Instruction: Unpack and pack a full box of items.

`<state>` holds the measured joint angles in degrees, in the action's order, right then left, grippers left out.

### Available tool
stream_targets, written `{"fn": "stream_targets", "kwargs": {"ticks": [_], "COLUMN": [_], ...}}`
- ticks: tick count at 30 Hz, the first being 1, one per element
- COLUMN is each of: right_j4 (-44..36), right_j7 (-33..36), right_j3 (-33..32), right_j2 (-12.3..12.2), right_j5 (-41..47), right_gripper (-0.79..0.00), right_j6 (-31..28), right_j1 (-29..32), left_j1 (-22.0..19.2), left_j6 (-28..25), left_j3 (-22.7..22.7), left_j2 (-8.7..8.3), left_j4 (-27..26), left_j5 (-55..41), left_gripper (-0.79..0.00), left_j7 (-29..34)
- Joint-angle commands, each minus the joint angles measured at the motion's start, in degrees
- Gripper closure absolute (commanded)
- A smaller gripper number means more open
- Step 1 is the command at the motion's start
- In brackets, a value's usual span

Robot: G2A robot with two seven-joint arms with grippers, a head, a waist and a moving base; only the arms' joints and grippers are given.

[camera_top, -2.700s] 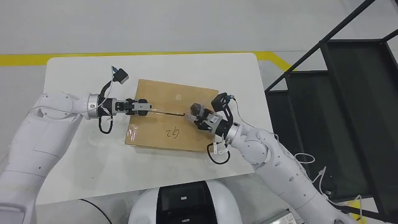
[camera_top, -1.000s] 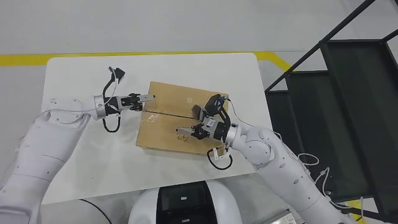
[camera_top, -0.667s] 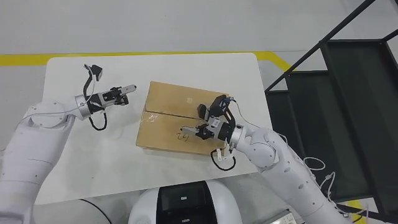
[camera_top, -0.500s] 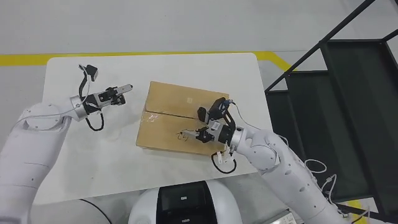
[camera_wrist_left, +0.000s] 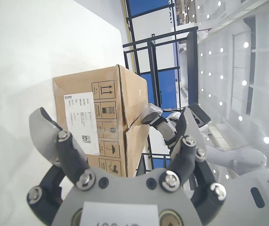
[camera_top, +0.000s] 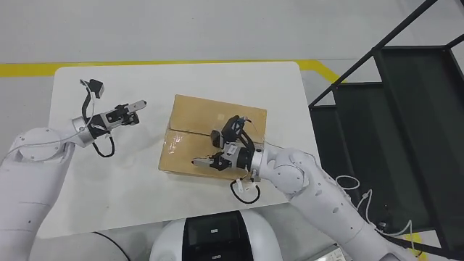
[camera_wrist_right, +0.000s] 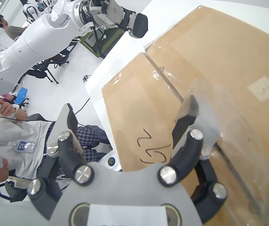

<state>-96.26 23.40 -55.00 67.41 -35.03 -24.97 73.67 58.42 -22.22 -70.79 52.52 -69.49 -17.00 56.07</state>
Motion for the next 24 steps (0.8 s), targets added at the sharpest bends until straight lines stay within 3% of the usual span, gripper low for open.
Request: {"fn": "stream_targets", "kwargs": {"ticks": [1, 10, 24], "right_j4": [1.44, 8.94, 16.34], "right_j7": [-0.06, -0.12, -1.27], "right_j3": [1.40, 6.53, 12.46], "right_j2": [0.53, 2.96, 6.56], "right_j5": [1.79, 9.07, 12.84], "right_gripper": [-0.785, -0.785, -0.785], "right_j6": [-0.42, -2.39, -1.72], "right_j1": [-1.91, -9.30, -16.89], "left_j1": [0.49, 2.38, 4.82], "left_j6": [0.23, 0.67, 1.26], "left_j3": [-0.56, -2.68, -5.04], "left_j2": [-0.13, -0.55, -0.95], "left_j4": [-0.40, -1.80, -3.74], "left_j5": [0.05, 0.12, 0.54], "left_gripper": [-0.785, -0.785, -0.785], "left_j7": [-0.06, -0.30, -0.98]}}
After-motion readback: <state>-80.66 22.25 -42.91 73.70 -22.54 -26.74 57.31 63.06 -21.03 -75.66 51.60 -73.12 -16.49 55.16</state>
